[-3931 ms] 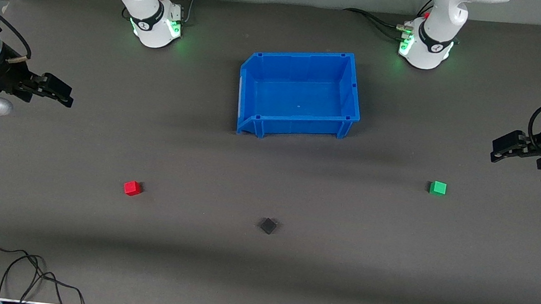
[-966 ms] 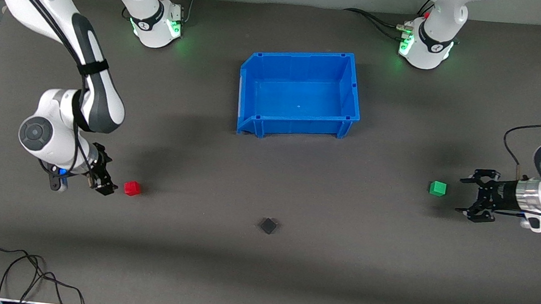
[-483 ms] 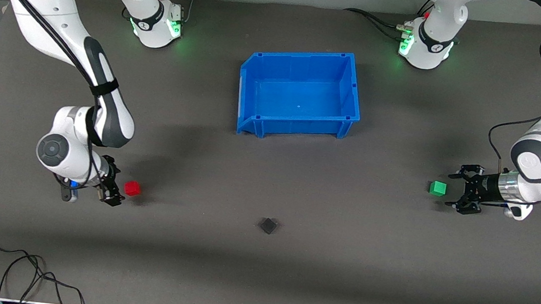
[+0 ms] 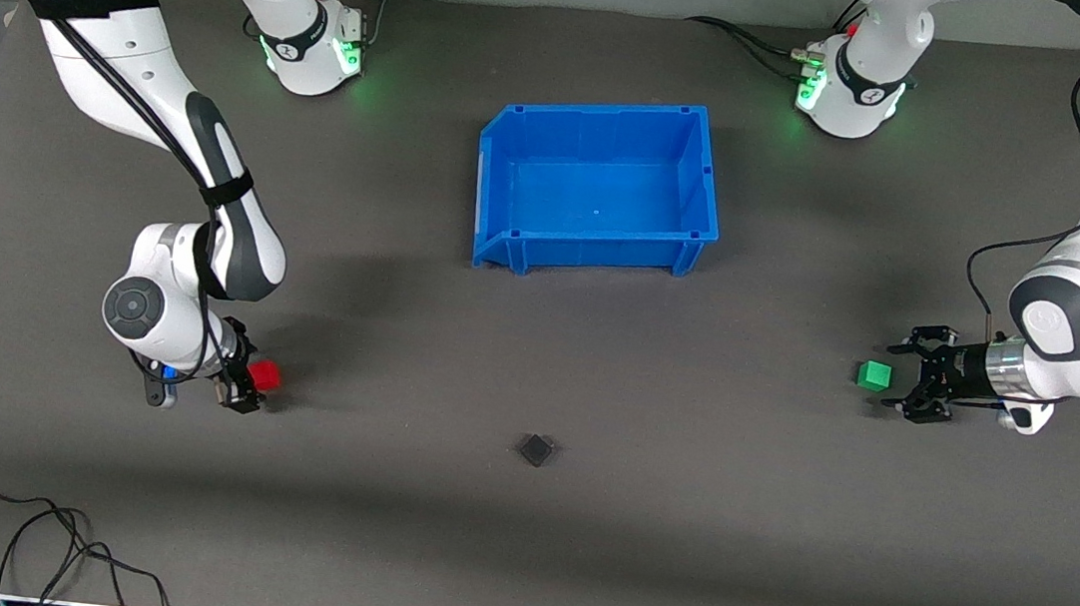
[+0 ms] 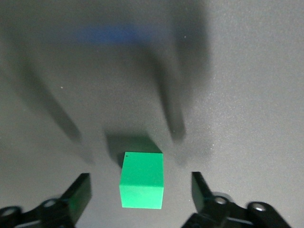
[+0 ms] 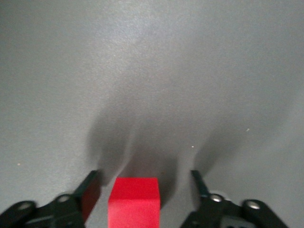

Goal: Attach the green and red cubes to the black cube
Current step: 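Close the right gripper on the red cube while the left gripper grasps green, then carry the red cube and green cube toward the black cube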

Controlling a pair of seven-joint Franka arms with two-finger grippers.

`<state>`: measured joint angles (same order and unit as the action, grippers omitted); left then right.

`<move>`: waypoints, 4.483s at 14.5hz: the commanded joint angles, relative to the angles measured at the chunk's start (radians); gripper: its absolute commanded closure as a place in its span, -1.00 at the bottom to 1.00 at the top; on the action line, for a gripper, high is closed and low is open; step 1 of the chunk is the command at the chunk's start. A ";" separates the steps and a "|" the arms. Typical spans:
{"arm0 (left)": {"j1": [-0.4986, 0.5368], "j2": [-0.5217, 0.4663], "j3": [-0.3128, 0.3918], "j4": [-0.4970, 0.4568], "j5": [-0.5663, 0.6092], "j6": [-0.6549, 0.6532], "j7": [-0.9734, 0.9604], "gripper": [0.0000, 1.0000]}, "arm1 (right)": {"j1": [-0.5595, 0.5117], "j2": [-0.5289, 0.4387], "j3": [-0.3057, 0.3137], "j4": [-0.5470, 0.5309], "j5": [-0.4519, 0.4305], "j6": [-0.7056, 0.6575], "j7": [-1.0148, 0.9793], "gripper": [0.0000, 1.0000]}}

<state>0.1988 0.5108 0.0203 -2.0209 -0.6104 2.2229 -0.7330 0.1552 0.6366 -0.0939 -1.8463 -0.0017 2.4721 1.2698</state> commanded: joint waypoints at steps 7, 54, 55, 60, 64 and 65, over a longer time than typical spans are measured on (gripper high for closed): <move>-0.007 -0.021 0.003 -0.021 -0.031 0.015 0.015 0.43 | 0.004 -0.028 0.017 0.021 0.006 -0.012 0.011 0.50; -0.499 0.265 -0.042 0.531 -0.095 0.282 -0.678 0.47 | 0.270 0.538 0.296 0.809 0.000 0.034 1.034 0.50; -0.499 0.265 -0.042 0.531 -0.095 0.282 -0.678 0.47 | 0.271 0.538 0.296 0.812 0.000 0.034 1.034 0.50; -0.499 0.264 -0.042 0.531 -0.095 0.282 -0.680 0.47 | 0.308 0.543 0.295 0.812 -0.011 0.031 1.001 0.48; -0.530 0.270 -0.042 0.531 -0.097 0.284 -0.686 0.47 | 0.328 0.543 0.287 0.805 -0.038 0.024 0.953 0.45; -0.544 0.275 -0.042 0.531 -0.097 0.291 -0.687 0.47 | 0.339 0.543 0.280 0.805 -0.040 0.024 0.929 0.45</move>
<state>-0.3011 0.7651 -0.0368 -1.5097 -0.7017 2.4974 -1.3923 0.4579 1.1333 0.1999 -1.0738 -0.0258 2.4951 2.2356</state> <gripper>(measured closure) 0.630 0.608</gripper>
